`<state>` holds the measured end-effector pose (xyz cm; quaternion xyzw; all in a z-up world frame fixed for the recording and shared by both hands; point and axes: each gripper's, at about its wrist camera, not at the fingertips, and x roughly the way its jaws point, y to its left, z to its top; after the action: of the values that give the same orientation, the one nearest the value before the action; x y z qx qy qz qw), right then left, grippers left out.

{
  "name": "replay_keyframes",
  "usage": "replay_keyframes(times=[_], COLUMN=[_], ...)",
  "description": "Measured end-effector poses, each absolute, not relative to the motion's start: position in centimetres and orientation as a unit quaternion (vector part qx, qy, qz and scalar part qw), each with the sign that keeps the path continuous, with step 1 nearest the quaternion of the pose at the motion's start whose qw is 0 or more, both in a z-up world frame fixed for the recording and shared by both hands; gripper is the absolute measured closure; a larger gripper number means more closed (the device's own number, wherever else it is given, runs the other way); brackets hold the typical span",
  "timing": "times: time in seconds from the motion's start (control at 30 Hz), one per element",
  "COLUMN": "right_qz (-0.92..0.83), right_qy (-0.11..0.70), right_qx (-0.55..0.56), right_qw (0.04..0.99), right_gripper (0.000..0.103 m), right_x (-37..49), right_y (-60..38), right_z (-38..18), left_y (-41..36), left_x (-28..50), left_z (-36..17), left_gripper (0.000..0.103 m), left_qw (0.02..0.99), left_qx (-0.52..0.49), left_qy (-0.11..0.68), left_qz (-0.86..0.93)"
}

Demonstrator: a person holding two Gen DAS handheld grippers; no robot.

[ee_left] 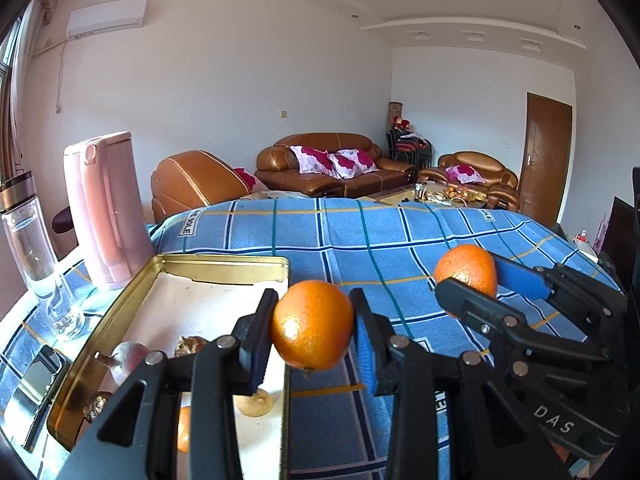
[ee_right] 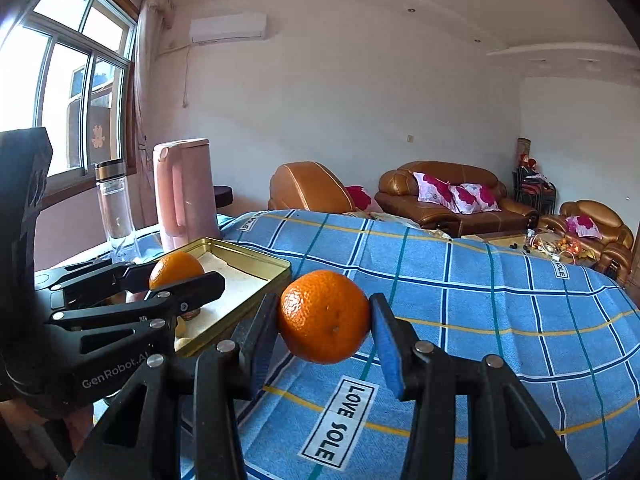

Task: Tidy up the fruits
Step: 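Carry both mandarins back over the tray with both tools, then lower both mandarins into the tray and open both tools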

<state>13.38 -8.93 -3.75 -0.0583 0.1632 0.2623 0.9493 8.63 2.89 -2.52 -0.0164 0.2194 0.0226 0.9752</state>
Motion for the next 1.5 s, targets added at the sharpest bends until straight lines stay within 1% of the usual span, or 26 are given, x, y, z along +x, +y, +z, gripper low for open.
replay_keyframes(times=[0.33, 1.0, 1.27, 1.5], right_qz=[0.294, 0.349, 0.371, 0.385], right_qy=[0.150, 0.165, 0.207, 0.262], right_qx=[-0.071, -0.100, -0.117, -0.140], right_qw=[0.941, 0.917, 0.898, 0.874], right_gripper=[0.056, 0.056, 0.056, 0.056], right_x=[11.3, 10.0, 10.2, 11.0], right_y=[-5.8, 1.2, 4.0, 5.5], right_z=[-3.1, -4.3, -6.6, -8.5], left_y=[5.8, 12.1, 13.8, 14.5], left_x=[6.3, 4.5, 4.3, 4.4], left_z=[-1.9, -4.2, -6.1, -7.6], left_gripper=[0.065, 0.065, 0.065, 0.065], left_qw=[0.976, 0.962, 0.954, 0.946], left_qx=[-0.013, -0.022, -0.026, -0.026], left_qy=[0.212, 0.247, 0.272, 0.296], left_qz=[0.056, 0.116, 0.127, 0.132])
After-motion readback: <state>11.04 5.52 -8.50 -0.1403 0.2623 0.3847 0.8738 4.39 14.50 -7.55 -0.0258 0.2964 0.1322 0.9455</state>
